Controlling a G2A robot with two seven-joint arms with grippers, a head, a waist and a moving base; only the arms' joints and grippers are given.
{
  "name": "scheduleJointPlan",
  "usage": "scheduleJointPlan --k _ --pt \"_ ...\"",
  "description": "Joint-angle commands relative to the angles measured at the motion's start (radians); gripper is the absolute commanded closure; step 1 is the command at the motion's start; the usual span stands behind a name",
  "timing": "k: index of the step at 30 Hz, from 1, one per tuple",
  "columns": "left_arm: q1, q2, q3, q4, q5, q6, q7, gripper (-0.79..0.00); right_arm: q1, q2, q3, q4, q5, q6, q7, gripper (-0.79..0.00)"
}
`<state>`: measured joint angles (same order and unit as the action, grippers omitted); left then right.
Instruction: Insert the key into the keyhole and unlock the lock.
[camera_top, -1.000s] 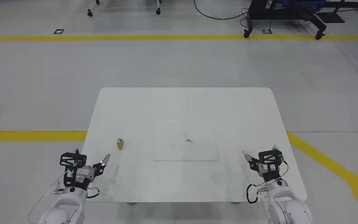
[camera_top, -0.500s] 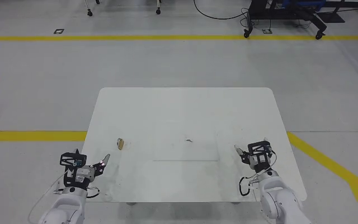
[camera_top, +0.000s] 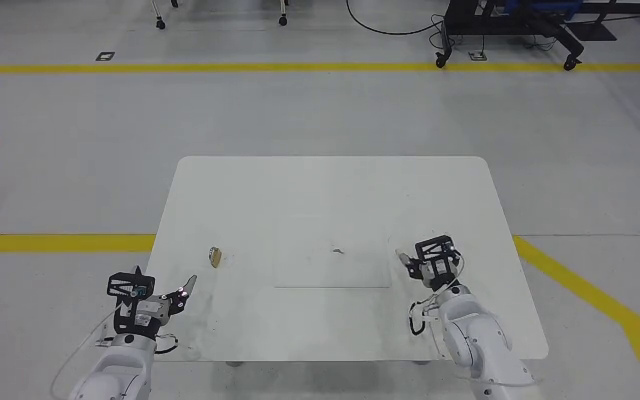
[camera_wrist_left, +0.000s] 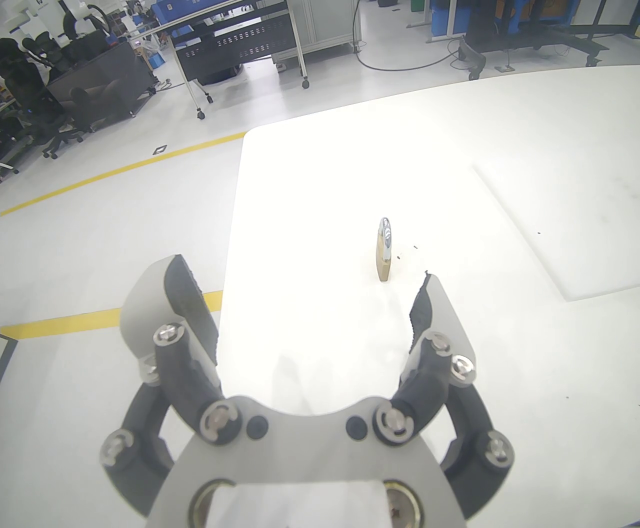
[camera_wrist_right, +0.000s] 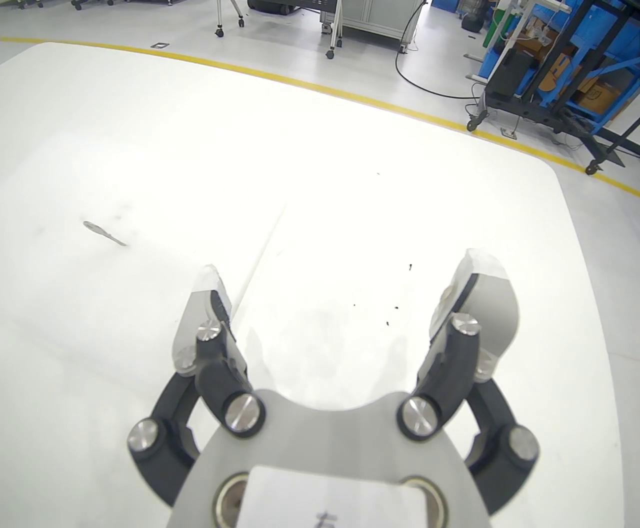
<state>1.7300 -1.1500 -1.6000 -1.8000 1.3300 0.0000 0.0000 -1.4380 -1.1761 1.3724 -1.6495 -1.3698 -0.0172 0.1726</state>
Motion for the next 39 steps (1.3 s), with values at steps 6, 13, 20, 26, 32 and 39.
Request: scheduleJointPlan --k 6,13,20,26,32,39 --pt "0.0 0.0 0.0 0.0 0.0 0.0 0.0 -0.785 0.202 -0.006 -0.096 0.164 0.067 -0.372 0.14 -0.785" --pt "0.0 0.0 0.0 0.0 0.0 0.0 0.0 -0.785 0.37 -0.037 -0.251 0.319 0.068 -0.477 0.201 -0.785" --pt "0.0 0.0 0.0 0.0 0.0 0.0 0.0 -0.785 0.489 -0.059 -0.316 0.454 0.178 -0.626 0.196 -0.708" --pt "0.0 0.0 0.0 0.0 0.0 0.0 0.0 -0.785 0.552 -0.073 -0.358 0.523 0.163 -0.616 0.19 -0.382" --pt "0.0 0.0 0.0 0.0 0.0 0.0 0.0 -0.785 0.588 -0.085 -0.396 0.551 0.113 -0.587 0.153 -0.314" --pt "0.0 0.0 0.0 0.0 0.0 0.0 0.0 -0.785 0.592 -0.083 -0.404 0.541 0.054 -0.594 0.102 -0.249"
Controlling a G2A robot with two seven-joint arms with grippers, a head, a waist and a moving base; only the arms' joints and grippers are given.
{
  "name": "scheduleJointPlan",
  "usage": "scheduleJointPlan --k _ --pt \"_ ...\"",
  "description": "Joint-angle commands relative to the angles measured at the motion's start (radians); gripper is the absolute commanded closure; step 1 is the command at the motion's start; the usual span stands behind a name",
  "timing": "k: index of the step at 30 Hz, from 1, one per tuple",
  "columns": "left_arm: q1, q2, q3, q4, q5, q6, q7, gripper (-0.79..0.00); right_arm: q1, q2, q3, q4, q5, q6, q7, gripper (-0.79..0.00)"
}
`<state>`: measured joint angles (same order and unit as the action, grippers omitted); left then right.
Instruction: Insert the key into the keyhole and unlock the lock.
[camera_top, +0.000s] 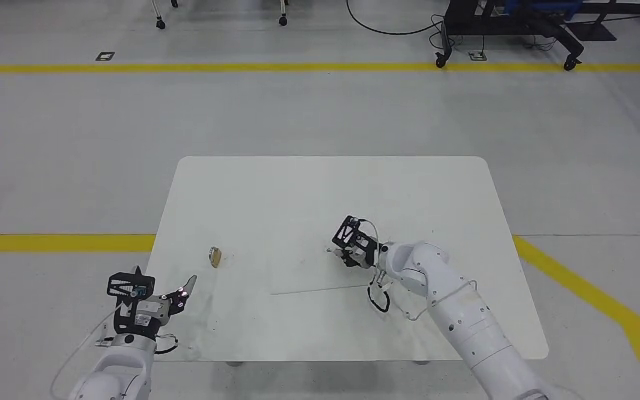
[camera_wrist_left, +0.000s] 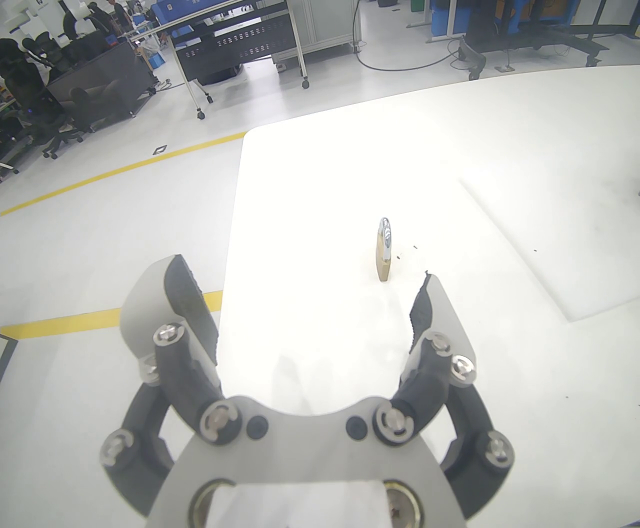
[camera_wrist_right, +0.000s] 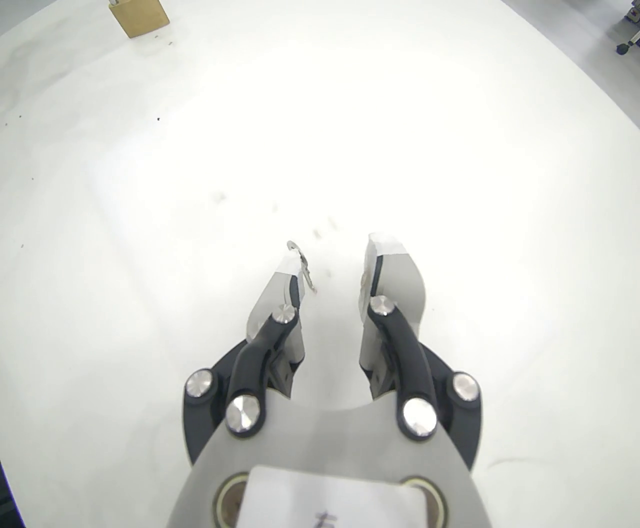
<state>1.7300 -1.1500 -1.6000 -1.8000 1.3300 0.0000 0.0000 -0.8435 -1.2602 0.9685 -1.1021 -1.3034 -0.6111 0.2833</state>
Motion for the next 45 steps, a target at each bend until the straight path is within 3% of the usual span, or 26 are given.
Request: scheduleJointPlan --k 1,11,21,25,27,28,36,45 --pt "0.0 0.0 0.0 0.0 0.0 0.0 0.0 -0.785 -0.005 0.002 0.001 -0.011 -0.02 0.002 -0.015 -0.249" --pt "0.0 0.0 0.0 0.0 0.0 0.0 0.0 -0.785 -0.026 0.013 0.002 -0.083 -0.095 -0.01 -0.017 -0.339" --pt "0.0 0.0 0.0 0.0 0.0 0.0 0.0 -0.785 0.004 0.0 -0.047 -0.066 -0.117 -0.047 0.013 -0.332" --pt "0.0 0.0 0.0 0.0 0.0 0.0 0.0 -0.785 0.013 -0.001 -0.049 -0.053 -0.115 -0.063 0.014 -0.259" --pt "0.0 0.0 0.0 0.0 0.0 0.0 0.0 -0.785 0.015 -0.001 -0.05 -0.052 -0.117 -0.075 0.016 -0.117" --pt "0.0 0.0 0.0 0.0 0.0 0.0 0.0 -0.785 0.016 0.0 -0.05 -0.053 -0.12 -0.088 0.014 0.0" --pt "0.0 0.0 0.0 0.0 0.0 0.0 0.0 -0.785 -0.011 0.021 0.006 -0.082 -0.143 -0.087 -0.017 0.0" --pt "0.0 0.0 0.0 0.0 0.0 0.0 0.0 -0.785 -0.135 0.067 0.141 -0.223 -0.177 -0.063 -0.089 0.0"
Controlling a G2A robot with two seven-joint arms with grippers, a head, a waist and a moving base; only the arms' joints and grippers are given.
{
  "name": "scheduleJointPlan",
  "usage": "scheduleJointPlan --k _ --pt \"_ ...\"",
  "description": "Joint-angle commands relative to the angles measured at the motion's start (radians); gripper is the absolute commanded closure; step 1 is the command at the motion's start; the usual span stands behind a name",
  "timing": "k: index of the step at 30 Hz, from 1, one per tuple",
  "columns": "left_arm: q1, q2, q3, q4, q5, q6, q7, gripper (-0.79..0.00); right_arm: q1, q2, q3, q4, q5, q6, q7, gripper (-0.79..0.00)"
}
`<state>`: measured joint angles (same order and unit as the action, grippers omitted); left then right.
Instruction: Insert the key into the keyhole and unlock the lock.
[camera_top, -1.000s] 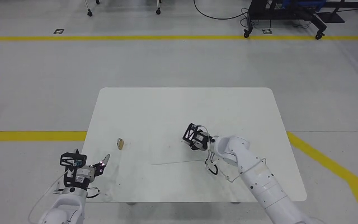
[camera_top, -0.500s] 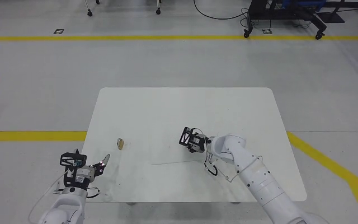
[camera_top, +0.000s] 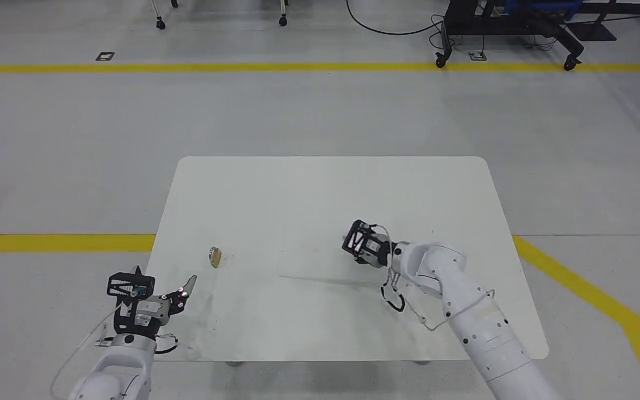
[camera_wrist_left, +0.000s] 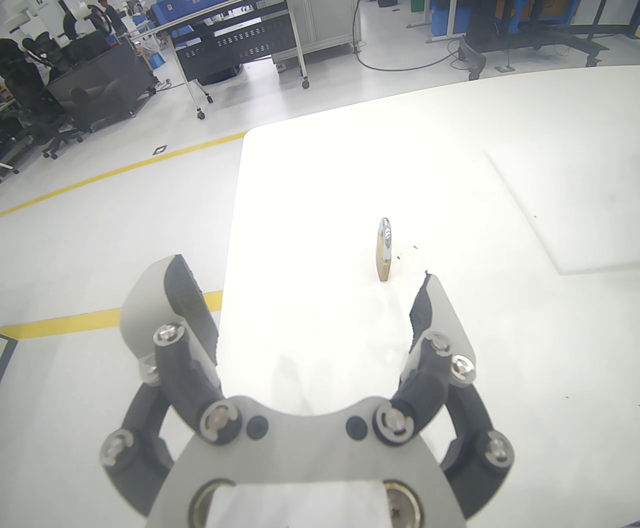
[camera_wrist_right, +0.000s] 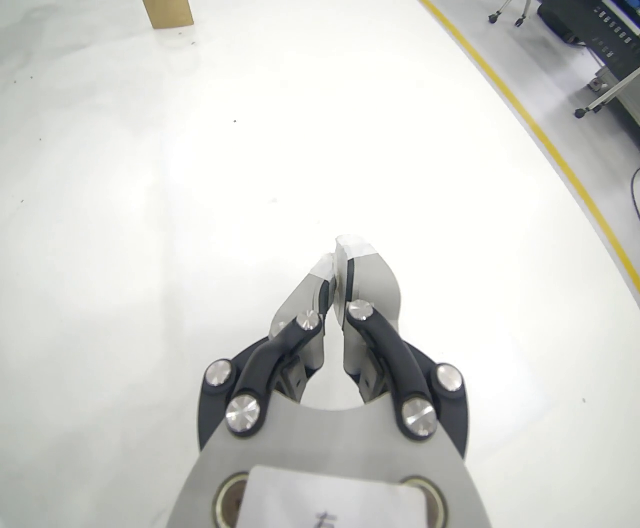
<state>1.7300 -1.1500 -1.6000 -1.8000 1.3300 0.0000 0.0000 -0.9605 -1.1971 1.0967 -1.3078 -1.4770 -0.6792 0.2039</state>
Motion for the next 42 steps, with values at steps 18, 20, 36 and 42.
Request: scheduleJointPlan --k 18,20,36,42 --pt "0.0 0.0 0.0 0.0 0.0 0.0 0.0 -0.785 0.011 -0.01 -0.048 0.056 -0.016 0.056 0.041 0.0" --pt "0.0 0.0 0.0 0.0 0.0 0.0 0.0 -0.785 0.016 -0.011 -0.053 0.062 -0.018 0.058 0.041 -0.025" --pt "0.0 0.0 0.0 0.0 0.0 0.0 0.0 -0.785 0.051 -0.023 -0.104 0.071 -0.053 0.056 0.109 -0.139" --pt "0.0 0.0 0.0 0.0 0.0 0.0 0.0 -0.785 0.064 -0.031 -0.127 0.08 -0.067 0.08 0.118 0.0"
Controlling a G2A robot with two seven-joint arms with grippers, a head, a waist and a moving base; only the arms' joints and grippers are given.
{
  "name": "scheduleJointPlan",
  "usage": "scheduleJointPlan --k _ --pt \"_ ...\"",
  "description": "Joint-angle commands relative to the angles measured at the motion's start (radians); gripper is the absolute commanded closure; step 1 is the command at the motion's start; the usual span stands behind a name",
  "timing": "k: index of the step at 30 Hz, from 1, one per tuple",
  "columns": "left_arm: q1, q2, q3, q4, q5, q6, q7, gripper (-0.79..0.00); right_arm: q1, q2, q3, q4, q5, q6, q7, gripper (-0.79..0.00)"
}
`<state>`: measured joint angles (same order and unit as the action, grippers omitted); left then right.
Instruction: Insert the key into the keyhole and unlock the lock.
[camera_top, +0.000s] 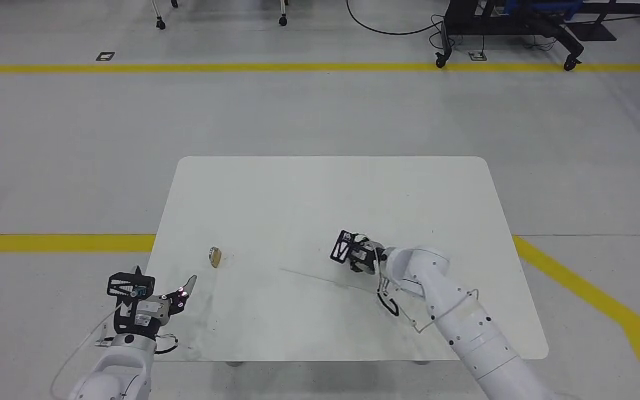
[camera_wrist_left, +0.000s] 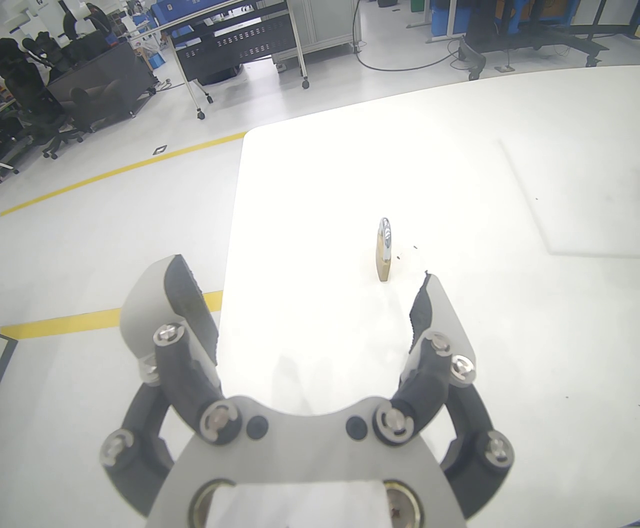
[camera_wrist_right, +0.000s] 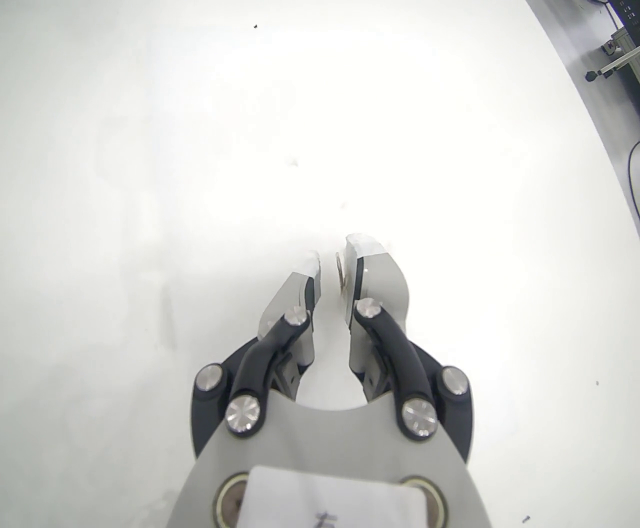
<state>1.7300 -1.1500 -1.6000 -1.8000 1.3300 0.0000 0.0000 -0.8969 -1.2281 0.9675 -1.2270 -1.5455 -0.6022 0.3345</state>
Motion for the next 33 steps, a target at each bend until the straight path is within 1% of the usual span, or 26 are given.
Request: scheduleJointPlan --k 1,4,7,10,13,18,22,25,28,30,31,33 --pt "0.0 0.0 0.0 0.0 0.0 0.0 0.0 -0.785 -0.003 0.001 0.007 -0.002 0.002 0.006 -0.026 0.0" --pt "0.0 0.0 0.0 0.0 0.0 0.0 0.0 -0.785 -0.02 0.008 0.027 -0.014 -0.008 0.019 -0.065 0.0" --pt "0.0 0.0 0.0 0.0 0.0 0.0 0.0 -0.785 -0.045 0.015 0.06 -0.028 0.004 0.037 -0.13 0.0" --pt "0.0 0.0 0.0 0.0 0.0 0.0 0.0 -0.785 -0.072 0.02 0.097 -0.035 0.035 0.082 -0.198 0.0" --pt "0.0 0.0 0.0 0.0 0.0 0.0 0.0 -0.785 -0.094 0.02 0.126 -0.034 0.097 0.12 -0.263 0.0" --pt "0.0 0.0 0.0 0.0 0.0 0.0 0.0 -0.785 -0.104 0.018 0.17 -0.014 0.219 0.116 -0.337 0.0" --pt "0.0 0.0 0.0 0.0 0.0 0.0 0.0 -0.785 -0.112 0.018 0.215 0.014 0.377 0.069 -0.369 0.0" --pt "0.0 0.0 0.0 0.0 0.0 0.0 0.0 -0.785 -0.115 0.016 0.252 0.06 0.566 -0.019 -0.367 0.0" --pt "0.0 0.0 0.0 0.0 0.0 0.0 0.0 -0.785 -0.104 0.015 0.276 0.126 0.774 -0.132 -0.313 0.0" --pt "0.0 0.0 0.0 0.0 0.0 0.0 0.0 -0.785 -0.09 0.015 0.282 0.174 0.895 -0.203 -0.252 0.0" --pt "0.0 0.0 0.0 0.0 0.0 0.0 0.0 -0.785 -0.085 0.016 0.284 0.185 0.919 -0.218 -0.229 0.0" --pt "0.0 0.0 0.0 0.0 0.0 0.0 0.0 -0.785 -0.085 0.016 0.284 0.185 0.919 -0.218 -0.229 0.0"
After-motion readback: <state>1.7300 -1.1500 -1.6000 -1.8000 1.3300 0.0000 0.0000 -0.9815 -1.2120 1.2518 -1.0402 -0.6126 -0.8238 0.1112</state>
